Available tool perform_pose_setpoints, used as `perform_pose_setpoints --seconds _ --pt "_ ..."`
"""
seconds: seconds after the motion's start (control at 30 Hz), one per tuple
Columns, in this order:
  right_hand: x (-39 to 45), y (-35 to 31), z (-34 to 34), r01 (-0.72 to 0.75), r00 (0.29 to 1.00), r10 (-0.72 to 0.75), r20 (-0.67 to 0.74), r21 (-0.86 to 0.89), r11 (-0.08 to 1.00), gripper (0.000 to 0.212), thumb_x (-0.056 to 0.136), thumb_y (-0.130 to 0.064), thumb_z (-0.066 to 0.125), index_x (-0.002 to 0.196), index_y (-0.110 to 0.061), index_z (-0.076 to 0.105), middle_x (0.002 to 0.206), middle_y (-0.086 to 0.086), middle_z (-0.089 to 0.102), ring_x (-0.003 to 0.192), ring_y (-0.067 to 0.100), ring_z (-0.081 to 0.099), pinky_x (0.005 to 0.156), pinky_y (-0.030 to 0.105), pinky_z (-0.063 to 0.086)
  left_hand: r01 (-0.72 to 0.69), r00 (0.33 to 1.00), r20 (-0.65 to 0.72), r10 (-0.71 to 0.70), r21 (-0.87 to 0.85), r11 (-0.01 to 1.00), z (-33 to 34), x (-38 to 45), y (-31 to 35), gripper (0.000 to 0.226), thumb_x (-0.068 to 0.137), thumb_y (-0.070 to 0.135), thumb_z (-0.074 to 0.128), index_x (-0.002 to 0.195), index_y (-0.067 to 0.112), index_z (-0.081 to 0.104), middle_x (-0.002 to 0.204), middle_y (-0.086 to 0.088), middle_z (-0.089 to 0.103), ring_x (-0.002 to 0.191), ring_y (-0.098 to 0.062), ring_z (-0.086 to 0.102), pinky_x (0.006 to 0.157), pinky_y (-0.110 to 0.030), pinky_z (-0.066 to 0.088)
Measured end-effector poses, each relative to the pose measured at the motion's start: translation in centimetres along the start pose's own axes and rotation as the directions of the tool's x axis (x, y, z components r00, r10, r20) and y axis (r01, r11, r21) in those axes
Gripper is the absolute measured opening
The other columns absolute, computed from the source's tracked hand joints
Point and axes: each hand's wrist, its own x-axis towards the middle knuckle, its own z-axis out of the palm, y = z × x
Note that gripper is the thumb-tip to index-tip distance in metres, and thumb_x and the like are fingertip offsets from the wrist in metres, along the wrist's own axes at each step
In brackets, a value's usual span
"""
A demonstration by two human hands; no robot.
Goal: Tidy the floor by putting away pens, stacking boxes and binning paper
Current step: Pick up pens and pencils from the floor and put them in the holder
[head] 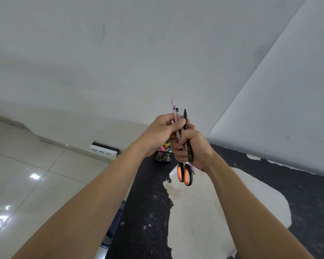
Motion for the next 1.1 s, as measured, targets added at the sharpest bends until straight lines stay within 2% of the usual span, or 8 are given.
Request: perform_pose_setpoints --seconds 0.13,0.23,0.33,0.4,0.53,0.63,0.9,1.1 --pt "0.0 0.2 0.2 -0.006 1.0 0.006 -0.03 0.004 1.0 0.017 0.075 0.001 0.036 0.076 -0.015 0.039 0.061 0.004 0.03 0.047 0.015 0.025 0.04 0.021 0.022 0.024 0.994 -0.106 -0.032 -0.074 0.997 1.2 0.0 -0.4 0.026 0.107 0.016 0.044 0.109 -0.003 0.062 0.101 -0.009 0.076 0.104 -0.027 0.071 0.095 -0.037 0.055" --pt "-0.3 0.7 0.0 -0.053 0.998 0.054 0.018 -0.028 0.998 0.012 0.074 -0.006 0.044 0.078 -0.016 0.039 0.063 0.004 0.033 0.049 0.015 0.025 0.04 0.024 0.019 0.003 0.968 -0.236 -0.089 -0.344 0.939 0.7 1.1 -0.8 0.023 0.109 0.015 0.036 0.103 0.005 0.055 0.08 -0.004 0.066 0.086 -0.029 0.072 0.09 -0.044 0.055" --pt "-0.9 1.8 -0.4 -0.095 0.995 0.095 0.035 -0.015 0.995 0.014 0.079 -0.006 0.046 0.092 -0.012 0.045 0.064 0.003 0.034 0.049 0.013 0.024 0.045 0.027 0.013 -0.071 0.942 -0.308 -0.131 -0.566 0.821 0.1 2.2 -0.5 0.024 0.11 0.013 0.031 0.096 0.007 0.049 0.07 -0.003 0.052 0.059 -0.02 0.054 0.089 -0.05 0.057" --pt "-1.2 2.4 -0.9 -0.124 0.992 0.124 0.025 -0.006 0.992 0.019 0.085 -0.007 0.045 0.104 -0.01 0.047 0.066 0.003 0.035 0.051 0.013 0.023 0.047 0.028 0.012 -0.121 0.928 -0.35 -0.128 -0.61 0.783 -0.4 2.5 0.1 0.024 0.11 0.012 0.03 0.093 0.008 0.046 0.07 -0.003 0.047 0.056 -0.017 0.045 0.077 -0.044 0.06" --pt "-1.6 3.0 -2.3 -0.106 0.993 0.109 -0.052 0.052 0.993 0.025 0.09 -0.021 0.041 0.099 -0.004 0.057 0.069 0.003 0.035 0.055 0.014 0.025 0.051 0.031 0.012 -0.219 0.89 -0.455 -0.04 -0.502 0.837 -1.6 3.0 0.3 0.019 0.11 0.011 0.028 0.1 0.009 0.045 0.074 -0.002 0.046 0.058 -0.015 0.044 0.067 -0.034 0.054" --pt "-1.7 3.0 -3.3 -0.034 0.983 0.052 -0.174 0.103 0.994 0.032 0.092 -0.016 0.035 0.093 0.002 0.061 0.068 0.005 0.04 0.055 0.015 0.033 0.052 0.031 0.016 -0.234 0.86 -0.51 0.027 -0.345 0.909 -2.0 3.2 -0.9 0.017 0.108 0.003 0.028 0.11 0.006 0.045 0.079 -0.003 0.046 0.063 -0.014 0.049 0.077 -0.035 0.059" --pt "-0.8 3.2 -4.2 0.063 0.898 -0.039 -0.438 0.041 0.997 0.041 0.112 -0.026 0.036 0.101 0.005 0.061 0.071 0.012 0.053 0.059 0.025 0.056 0.057 0.04 0.058 -0.161 0.812 -0.57 0.129 -0.006 0.987 -1.7 3.3 -5.0 0.019 0.105 0.003 0.033 0.107 0.013 0.049 0.088 -0.001 0.053 0.081 -0.015 0.061 0.093 -0.039 0.055" --pt "-0.6 4.4 -4.2 0.03 0.864 -0.064 -0.499 -0.076 0.997 0.045 0.111 -0.035 0.035 0.102 0.001 0.06 0.066 0.013 0.057 0.061 0.037 0.067 0.071 0.047 0.061 -0.219 0.795 -0.555 0.247 0.118 0.969 -1.6 3.9 -5.5 0.018 0.104 0.006 0.035 0.106 0.016 0.049 0.09 0.002 0.056 0.082 -0.014 0.064 0.096 -0.047 0.052"
